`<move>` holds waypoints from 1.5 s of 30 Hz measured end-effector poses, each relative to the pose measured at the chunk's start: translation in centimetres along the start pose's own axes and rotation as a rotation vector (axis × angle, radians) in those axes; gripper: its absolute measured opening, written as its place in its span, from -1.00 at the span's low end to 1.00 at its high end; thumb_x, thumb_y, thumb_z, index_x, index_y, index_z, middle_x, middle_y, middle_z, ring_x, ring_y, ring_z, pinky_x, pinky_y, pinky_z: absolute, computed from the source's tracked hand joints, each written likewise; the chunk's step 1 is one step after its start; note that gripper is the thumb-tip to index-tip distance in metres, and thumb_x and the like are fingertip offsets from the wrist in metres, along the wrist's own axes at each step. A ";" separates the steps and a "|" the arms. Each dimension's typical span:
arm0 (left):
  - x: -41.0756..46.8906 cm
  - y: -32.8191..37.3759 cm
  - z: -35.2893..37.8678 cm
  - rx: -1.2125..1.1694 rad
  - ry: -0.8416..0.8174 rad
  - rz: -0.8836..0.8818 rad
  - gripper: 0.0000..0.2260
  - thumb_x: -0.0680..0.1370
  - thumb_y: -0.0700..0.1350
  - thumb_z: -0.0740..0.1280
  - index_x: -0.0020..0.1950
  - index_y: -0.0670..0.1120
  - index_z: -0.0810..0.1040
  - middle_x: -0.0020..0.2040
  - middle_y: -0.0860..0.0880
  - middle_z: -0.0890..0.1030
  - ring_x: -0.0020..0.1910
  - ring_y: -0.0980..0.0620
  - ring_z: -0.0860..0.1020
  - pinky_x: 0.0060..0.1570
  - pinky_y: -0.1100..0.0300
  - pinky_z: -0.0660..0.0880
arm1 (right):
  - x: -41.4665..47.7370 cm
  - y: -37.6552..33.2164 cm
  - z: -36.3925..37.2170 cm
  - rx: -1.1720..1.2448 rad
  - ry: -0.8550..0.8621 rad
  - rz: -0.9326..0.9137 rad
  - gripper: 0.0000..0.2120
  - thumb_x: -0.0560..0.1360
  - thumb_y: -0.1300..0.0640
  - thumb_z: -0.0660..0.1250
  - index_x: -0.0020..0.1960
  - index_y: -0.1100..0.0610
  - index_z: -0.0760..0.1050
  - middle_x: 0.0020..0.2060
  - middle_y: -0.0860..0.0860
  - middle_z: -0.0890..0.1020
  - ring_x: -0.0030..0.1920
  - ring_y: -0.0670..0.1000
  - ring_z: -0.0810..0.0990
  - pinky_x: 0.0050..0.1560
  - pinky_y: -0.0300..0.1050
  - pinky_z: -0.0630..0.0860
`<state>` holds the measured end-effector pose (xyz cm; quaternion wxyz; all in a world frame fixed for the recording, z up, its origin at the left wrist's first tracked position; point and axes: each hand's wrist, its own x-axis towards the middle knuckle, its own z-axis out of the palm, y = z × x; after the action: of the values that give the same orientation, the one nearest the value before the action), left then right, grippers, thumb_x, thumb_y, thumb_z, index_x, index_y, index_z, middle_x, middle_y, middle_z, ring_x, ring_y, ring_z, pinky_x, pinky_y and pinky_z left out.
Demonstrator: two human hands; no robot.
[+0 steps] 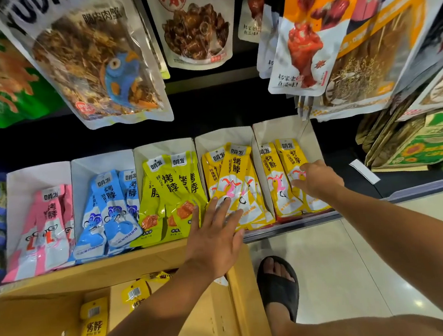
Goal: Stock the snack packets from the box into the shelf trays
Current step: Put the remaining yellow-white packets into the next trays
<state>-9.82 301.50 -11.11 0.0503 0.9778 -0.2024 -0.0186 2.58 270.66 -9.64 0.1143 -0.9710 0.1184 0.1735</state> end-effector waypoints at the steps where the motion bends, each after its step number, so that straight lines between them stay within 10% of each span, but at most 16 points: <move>1: 0.0 -0.1 0.0 0.002 -0.016 -0.004 -0.51 0.68 0.21 -0.02 0.54 0.10 0.41 0.62 -0.03 0.29 0.64 -0.15 0.16 0.50 -0.37 0.17 | -0.5 -0.3 -0.2 0.018 -0.001 -0.015 -0.43 0.53 -0.23 0.33 0.44 0.03 0.42 0.32 0.13 0.41 0.20 0.21 0.52 0.08 0.08 0.55; 21: -19.4 -7.6 -9.0 0.035 -0.142 -0.223 -0.46 0.67 0.27 -0.05 0.65 0.18 0.12 0.67 -0.04 0.17 0.65 -0.19 0.11 0.55 -0.37 0.00 | -19.9 -16.3 -2.2 -0.298 0.126 -0.643 -0.34 0.49 -0.26 0.32 0.51 -0.07 0.30 0.54 0.04 0.25 0.50 0.16 0.25 0.32 0.11 0.45; 27: -33.5 -13.6 -8.2 0.081 -0.227 -0.411 -0.46 0.68 0.28 -0.13 0.58 0.18 0.35 0.61 -0.02 0.33 0.62 -0.12 0.20 0.48 -0.33 0.09 | -27.4 -22.6 4.8 -0.277 0.008 -0.737 -0.36 0.49 -0.23 0.33 0.50 -0.03 0.32 0.49 0.06 0.31 0.46 0.16 0.30 0.35 0.11 0.42; 38: -45.1 -19.5 -6.5 -0.030 -0.231 -0.584 -0.42 0.67 0.31 -0.16 0.68 0.18 0.00 0.67 0.06 -0.25 0.66 -0.10 -0.23 0.59 -0.12 -0.23 | -34.2 -28.8 19.0 -0.359 -0.323 -0.648 -0.32 0.48 -0.23 0.32 0.53 -0.06 0.24 0.49 0.04 0.28 0.45 0.14 0.31 0.36 0.06 0.36; 45: -45.0 -18.9 -5.3 -0.089 -0.111 -0.672 -0.47 0.70 0.22 0.01 0.65 0.10 0.19 0.70 0.03 -0.05 0.66 -0.12 0.02 0.56 -0.19 0.17 | -33.8 -31.3 26.2 -0.226 -0.487 -0.406 -0.44 0.52 -0.10 0.34 0.44 0.06 0.32 0.30 0.11 0.46 0.33 0.19 0.44 0.18 0.05 0.48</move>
<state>-43.32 337.16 -7.14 0.0731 0.9842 0.1296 -0.0962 -27.91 313.61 -15.63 0.0631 -0.9113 -0.1280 0.3862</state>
